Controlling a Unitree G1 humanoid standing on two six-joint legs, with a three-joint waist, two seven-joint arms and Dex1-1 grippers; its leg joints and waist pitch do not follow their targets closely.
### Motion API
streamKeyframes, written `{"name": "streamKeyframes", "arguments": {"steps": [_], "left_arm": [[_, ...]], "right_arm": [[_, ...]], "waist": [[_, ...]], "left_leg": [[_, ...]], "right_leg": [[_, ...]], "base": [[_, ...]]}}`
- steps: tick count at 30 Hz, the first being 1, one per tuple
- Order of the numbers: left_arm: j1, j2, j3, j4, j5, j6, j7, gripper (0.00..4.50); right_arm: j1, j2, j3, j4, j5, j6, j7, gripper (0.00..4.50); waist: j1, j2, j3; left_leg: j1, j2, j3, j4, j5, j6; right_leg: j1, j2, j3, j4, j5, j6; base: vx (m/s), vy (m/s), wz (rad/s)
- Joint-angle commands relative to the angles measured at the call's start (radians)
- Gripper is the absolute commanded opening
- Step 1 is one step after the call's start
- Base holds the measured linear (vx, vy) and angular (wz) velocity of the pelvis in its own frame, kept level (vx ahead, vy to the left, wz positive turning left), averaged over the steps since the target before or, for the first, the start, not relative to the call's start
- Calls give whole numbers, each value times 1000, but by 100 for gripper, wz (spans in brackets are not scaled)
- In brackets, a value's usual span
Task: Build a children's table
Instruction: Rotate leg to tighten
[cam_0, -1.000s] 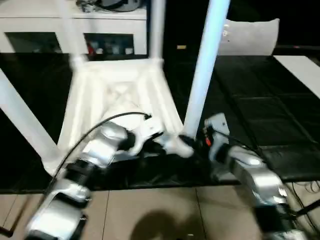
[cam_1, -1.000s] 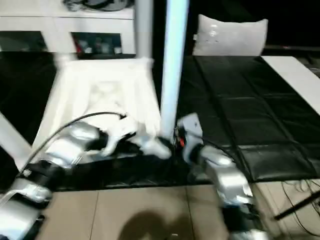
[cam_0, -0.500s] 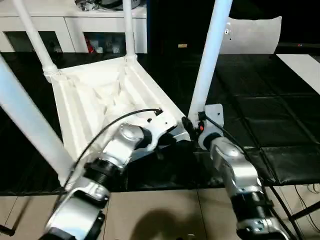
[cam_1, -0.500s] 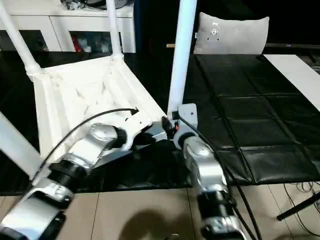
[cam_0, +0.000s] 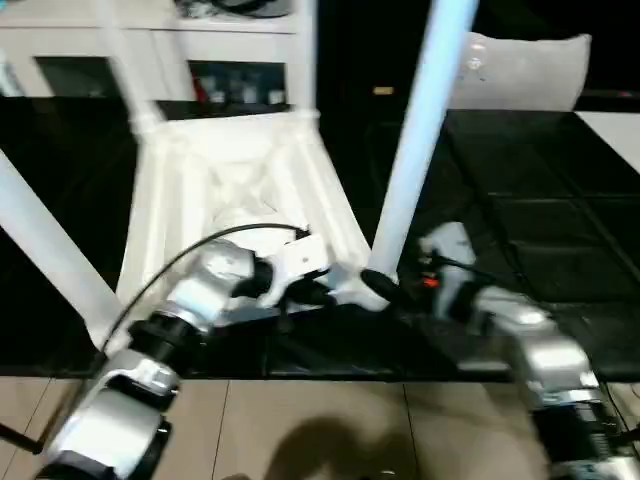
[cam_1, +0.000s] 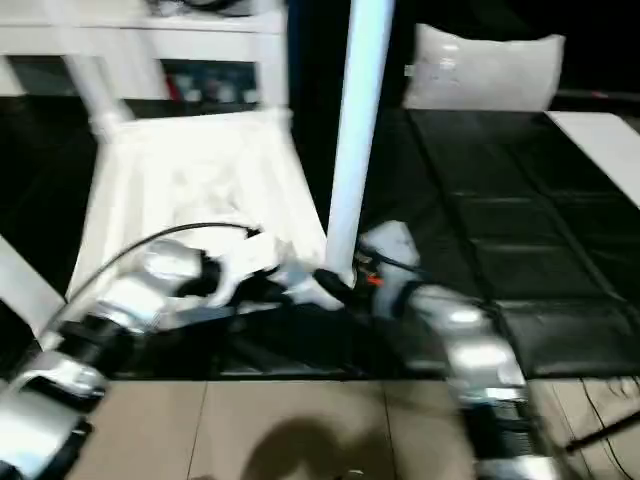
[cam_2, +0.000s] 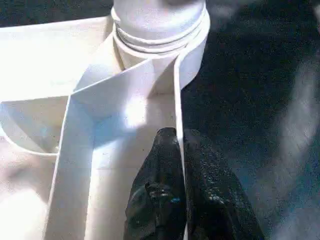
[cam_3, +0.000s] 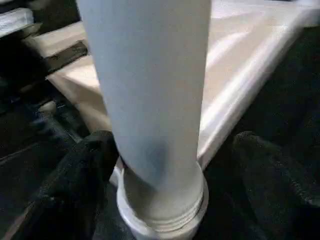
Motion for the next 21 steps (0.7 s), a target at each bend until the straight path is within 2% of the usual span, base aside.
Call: {"name": "streamKeyframes", "arguments": {"steps": [1, 3, 4, 6, 9, 11, 13, 14, 16, 18, 20, 21], "left_arm": [[-12, 16, -56, -15, 1, -72, -107, 0], [-12, 28, -64, -15, 1, -93, -137, 0], [-12, 40, -72, -15, 1, -108, -167, 0], [-11, 66, -90, -20, -16, -152, -259, 0], [-11, 73, -96, -27, -23, -160, -291, 0], [-15, 84, -113, -30, -19, -181, -332, 0], [-19, 88, -121, -27, -17, -196, -349, 0], [-20, 89, -123, -26, -17, -202, -355, 0], [-21, 90, -126, -23, -18, -214, -363, 0], [-23, 91, -128, -22, -16, -217, -365, 0], [-24, 92, -128, -18, -15, -222, -372, 0], [-25, 92, -127, -18, -15, -223, -374, 0]], "right_arm": [[-9, -46, 28, -33, 34, 11, 109, 436], [-10, -65, 37, -38, 44, 16, 149, 447], [-14, -87, 55, -39, 43, 15, 188, 447], [-24, -140, 112, -43, 50, 11, 311, 447], [-28, -153, 129, -42, 55, 10, 354, 447], [-39, -161, 150, -28, 63, 11, 417, 418], [-45, -165, 159, -20, 67, 10, 441, 407], [-52, -169, 170, -14, 72, 10, 464, 396], [-60, -171, 177, -10, 82, 21, 482, 380], [-64, -170, 179, -7, 83, 22, 484, 365], [-72, -171, 187, 1, 81, 21, 498, 360], [-73, -171, 188, 2, 81, 21, 500, 336]], "waist": [[0, 5, -67], [8, 7, -68], [8, 7, -68], [19, 7, -66], [27, 6, -69], [34, 6, -68], [37, 6, -68], [37, -8, -68], [46, -2, -69], [46, -5, -69], [45, -3, -69], [44, -6, -69]], "left_leg": [[12, 50, -17, -68, -246, 52], [14, 54, -14, -68, -225, 55], [14, 54, -14, -68, -225, 55], [15, 55, -14, -70, -230, 53], [15, 57, -12, -69, -225, 49], [16, 58, -11, -69, -226, 46], [16, 58, -12, -69, -226, 46], [16, 59, -9, -69, -220, 47], [16, 59, -10, -68, -201, 49], [15, 59, -10, -68, -198, 48], [15, 58, -11, -68, -202, 44], [15, 58, -11, -68, -202, 43]], "right_leg": [[54, -77, 46, -85, -253, -222], [51, -78, 48, -80, -211, -235], [51, -78, 48, -80, -211, -235], [53, -77, 46, -80, -217, -237], [53, -78, 44, -76, -206, -245], [52, -80, 45, -77, -220, -243], [53, -80, 44, -76, -222, -242], [52, -80, 45, -76, -219, -240], [51, -82, 45, -74, -226, -236], [52, -82, 44, -74, -227, -233], [51, -83, 44, -74, -240, -231], [51, -82, 44, -75, -244, -229]], "base": [[0, 0, 0], [0, 0, 0], [0, 0, 0], [0, 0, 0], [0, 0, 0], [0, 0, 0], [0, 0, 0], [0, 0, 0], [0, 0, 0], [0, 0, 0], [0, 0, 0], [0, 0, 0]]}}
